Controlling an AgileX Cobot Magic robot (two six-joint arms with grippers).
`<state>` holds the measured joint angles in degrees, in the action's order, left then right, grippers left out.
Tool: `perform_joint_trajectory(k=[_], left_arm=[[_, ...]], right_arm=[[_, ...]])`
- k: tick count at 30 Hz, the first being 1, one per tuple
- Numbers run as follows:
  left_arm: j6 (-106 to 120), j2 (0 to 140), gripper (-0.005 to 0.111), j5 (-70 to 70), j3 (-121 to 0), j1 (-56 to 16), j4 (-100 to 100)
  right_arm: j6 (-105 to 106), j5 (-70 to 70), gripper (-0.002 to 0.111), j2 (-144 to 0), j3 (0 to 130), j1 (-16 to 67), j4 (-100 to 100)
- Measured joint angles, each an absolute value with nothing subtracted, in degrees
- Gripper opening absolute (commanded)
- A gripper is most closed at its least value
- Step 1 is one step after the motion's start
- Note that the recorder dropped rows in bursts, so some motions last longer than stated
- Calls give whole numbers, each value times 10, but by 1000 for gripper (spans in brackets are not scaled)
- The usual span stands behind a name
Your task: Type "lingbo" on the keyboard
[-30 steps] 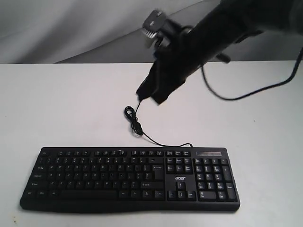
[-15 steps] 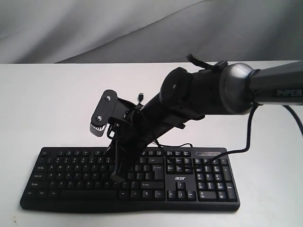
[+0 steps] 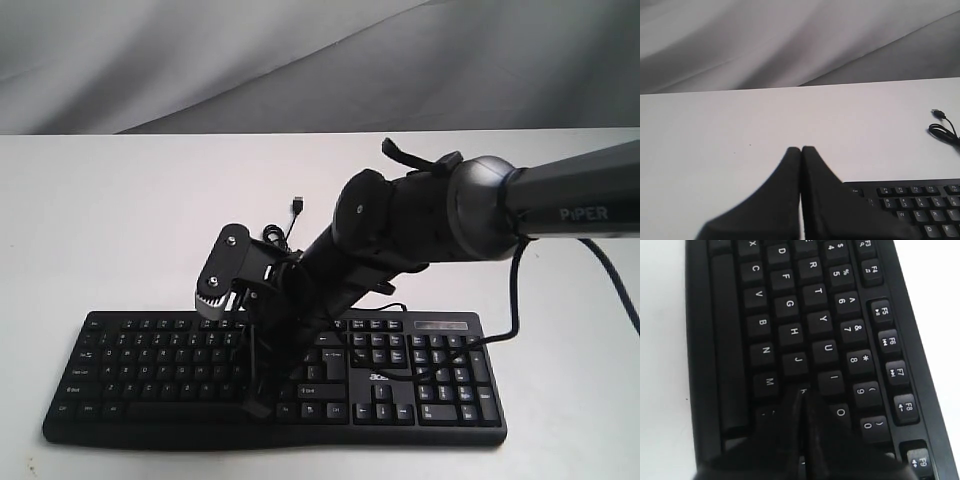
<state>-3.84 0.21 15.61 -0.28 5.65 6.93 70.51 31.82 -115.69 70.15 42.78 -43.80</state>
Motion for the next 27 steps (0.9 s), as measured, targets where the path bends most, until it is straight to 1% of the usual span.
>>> perform_joint_trajectory(k=[27], left_arm=[[-38,2,1,156,-3,57,69]], right_arm=[[703,311,0,-1171,702,428,-436]])
